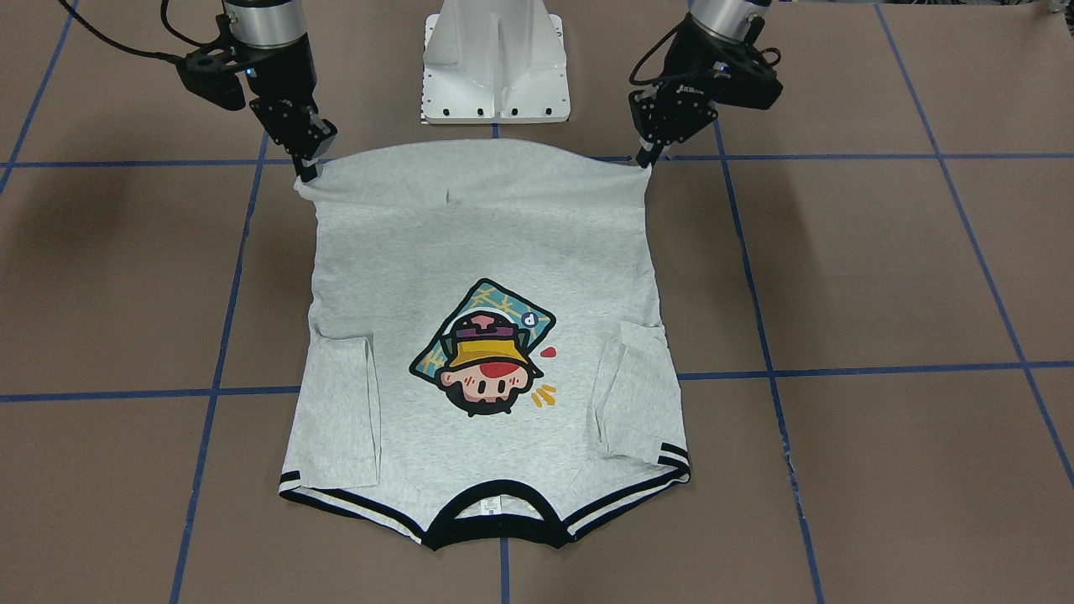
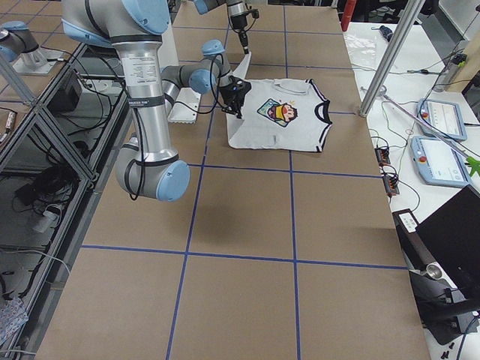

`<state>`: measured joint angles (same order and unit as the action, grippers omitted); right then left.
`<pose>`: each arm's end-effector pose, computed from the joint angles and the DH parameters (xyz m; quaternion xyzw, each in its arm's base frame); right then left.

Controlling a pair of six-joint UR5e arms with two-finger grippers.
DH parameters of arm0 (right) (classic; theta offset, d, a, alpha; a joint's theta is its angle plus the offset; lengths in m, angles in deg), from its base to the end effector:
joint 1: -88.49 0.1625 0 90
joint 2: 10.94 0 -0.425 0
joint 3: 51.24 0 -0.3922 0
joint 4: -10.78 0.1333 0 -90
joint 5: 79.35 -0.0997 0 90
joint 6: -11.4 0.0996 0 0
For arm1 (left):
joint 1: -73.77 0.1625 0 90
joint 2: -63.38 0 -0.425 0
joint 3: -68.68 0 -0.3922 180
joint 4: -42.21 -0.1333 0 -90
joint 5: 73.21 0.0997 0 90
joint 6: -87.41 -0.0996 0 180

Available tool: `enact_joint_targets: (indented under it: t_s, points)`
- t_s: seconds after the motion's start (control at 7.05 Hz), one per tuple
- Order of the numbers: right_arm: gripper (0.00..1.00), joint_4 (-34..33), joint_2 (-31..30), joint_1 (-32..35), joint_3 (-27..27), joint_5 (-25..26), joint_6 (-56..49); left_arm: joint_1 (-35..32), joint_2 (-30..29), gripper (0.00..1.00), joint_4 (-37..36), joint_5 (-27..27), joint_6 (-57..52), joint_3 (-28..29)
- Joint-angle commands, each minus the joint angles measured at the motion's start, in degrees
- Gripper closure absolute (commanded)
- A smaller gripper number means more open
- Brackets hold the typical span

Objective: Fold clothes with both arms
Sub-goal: 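Lift the hem with both grippers and fold it toward the collar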

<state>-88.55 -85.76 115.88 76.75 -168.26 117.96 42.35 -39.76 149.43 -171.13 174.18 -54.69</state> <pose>-0.3705 -0.3442 0.2615 0.0440 -0.3708 0.3504 0.8589 0.3636 -0.3622 0.2461 0.1008 0.5202 -0.1710 0.8306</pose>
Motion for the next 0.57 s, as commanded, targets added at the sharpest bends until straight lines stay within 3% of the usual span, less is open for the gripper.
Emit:
enact_joint_targets:
  t_s: [0.0, 0.28, 0.43]
  points:
    - [1.00, 0.5, 8.8, 9.7, -12.6, -3.1, -9.8, -7.3, -3.6, 1.00, 0.5, -0.2, -8.3, 7.8]
    - [1.00, 0.8, 14.0, 14.9, -24.0, -3.2, -17.2, -9.8, -9.7, 1.00, 1.6, -0.1, -9.6, 17.0]
    - [1.00, 7.6, 18.5, 15.6, -32.9, -3.0, -17.0, -10.8, -11.7, 1.00, 7.1, -0.1, -9.6, 23.1]
